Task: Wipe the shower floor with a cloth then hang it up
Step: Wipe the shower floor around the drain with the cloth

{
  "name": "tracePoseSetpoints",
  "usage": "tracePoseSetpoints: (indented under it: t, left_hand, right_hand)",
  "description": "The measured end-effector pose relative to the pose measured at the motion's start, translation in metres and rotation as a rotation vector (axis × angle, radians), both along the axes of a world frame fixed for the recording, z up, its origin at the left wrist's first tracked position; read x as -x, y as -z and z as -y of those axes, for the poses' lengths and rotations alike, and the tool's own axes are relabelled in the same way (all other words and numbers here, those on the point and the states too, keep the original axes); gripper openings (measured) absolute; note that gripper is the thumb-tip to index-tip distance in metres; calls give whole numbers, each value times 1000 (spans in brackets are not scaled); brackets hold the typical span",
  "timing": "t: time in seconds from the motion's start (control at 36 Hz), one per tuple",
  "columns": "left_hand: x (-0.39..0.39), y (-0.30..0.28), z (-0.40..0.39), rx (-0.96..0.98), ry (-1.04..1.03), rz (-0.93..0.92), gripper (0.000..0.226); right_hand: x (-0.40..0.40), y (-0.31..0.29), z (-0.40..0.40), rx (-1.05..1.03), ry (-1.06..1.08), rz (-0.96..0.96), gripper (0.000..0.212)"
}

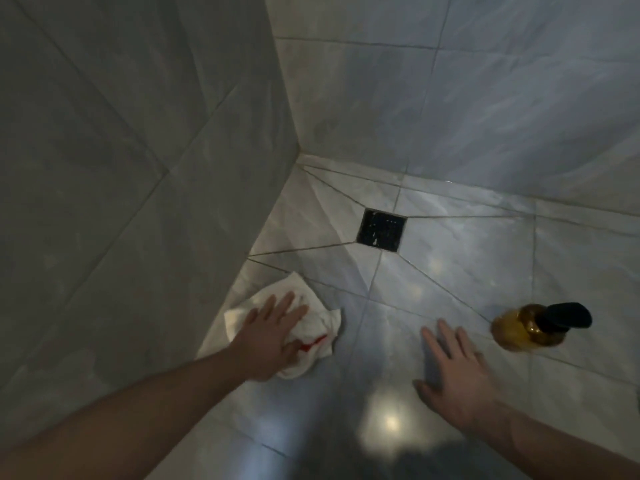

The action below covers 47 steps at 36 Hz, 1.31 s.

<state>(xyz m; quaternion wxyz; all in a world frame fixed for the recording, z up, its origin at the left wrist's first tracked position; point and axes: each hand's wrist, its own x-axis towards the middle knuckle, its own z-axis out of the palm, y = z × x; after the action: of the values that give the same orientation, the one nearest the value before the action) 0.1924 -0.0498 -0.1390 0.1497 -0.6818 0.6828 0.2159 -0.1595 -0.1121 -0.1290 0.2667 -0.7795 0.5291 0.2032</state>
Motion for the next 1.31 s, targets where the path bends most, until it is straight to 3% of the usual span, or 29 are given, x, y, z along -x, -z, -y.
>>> tracePoseSetpoints:
  t: [0.14, 0.25, 0.36, 0.47, 0.56, 0.69, 0.86, 1.06, 1.17, 1.31]
  left_hand:
    - [-18, 12, 65, -11, -109, 20, 79]
    - [-33, 26, 113, -19, -176, 3, 96]
    - [-24, 25, 127, -43, -277, -10, 86]
    - [-19, 15, 105, -3, -80, 23, 90]
    - [-13, -3, 71, -24, -52, -19, 95]
    - [-1, 1, 7, 21, 261, -32, 78]
    - [29, 9, -14, -91, 292, -35, 89]
    - [137, -5, 49, -42, 419, -80, 75]
    - [193, -17, 77, -18, 357, -103, 77]
    - [175, -27, 76, -60, 246, -237, 84]
  right_hand:
    - [4, -2, 5, 3, -1, 19, 96]
    - [2, 1, 6, -13, 10, 34, 97]
    - [3, 2, 3, 12, 20, 50, 97]
    - [6, -3, 1, 31, 42, 74, 98]
    - [7, -8, 0, 31, 42, 93, 101]
    - [14, -10, 5, 19, 147, 250, 111]
    - [39, -9, 13, -5, 176, 368, 104]
    - [61, -15, 7, -9, 281, 434, 90]
    - [59, -21, -1, 38, 293, 401, 84]
    - [42, -36, -8, 108, 242, 374, 87]
